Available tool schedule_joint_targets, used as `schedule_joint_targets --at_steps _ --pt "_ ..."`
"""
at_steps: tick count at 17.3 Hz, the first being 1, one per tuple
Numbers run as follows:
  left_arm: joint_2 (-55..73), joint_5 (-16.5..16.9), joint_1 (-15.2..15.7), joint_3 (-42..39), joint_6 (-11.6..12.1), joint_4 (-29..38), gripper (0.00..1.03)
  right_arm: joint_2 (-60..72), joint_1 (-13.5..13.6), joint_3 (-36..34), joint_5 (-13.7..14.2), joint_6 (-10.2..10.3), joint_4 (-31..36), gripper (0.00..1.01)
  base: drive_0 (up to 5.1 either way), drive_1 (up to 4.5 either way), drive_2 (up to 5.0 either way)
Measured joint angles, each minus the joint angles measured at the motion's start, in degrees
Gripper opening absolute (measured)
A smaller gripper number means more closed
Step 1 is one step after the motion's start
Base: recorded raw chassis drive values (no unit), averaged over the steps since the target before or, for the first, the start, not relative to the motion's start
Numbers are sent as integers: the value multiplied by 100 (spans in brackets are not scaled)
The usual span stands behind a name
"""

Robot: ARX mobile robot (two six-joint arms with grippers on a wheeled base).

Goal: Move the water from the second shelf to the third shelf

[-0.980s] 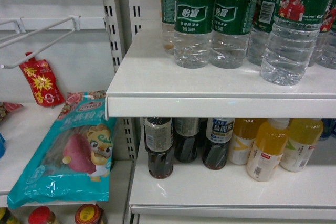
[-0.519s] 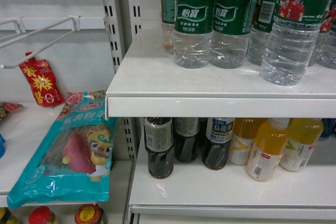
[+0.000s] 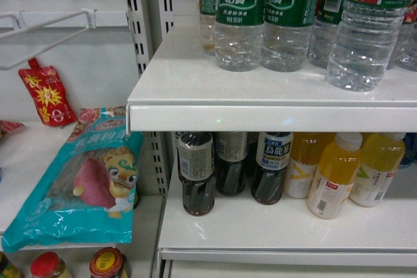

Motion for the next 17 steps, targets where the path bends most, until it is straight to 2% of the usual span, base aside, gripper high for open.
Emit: schedule_joint_targets --at_steps 17 --pt "0 2 0 0 0 -31 98 0 0 0 -9 -4 -22 98 0 0 0"
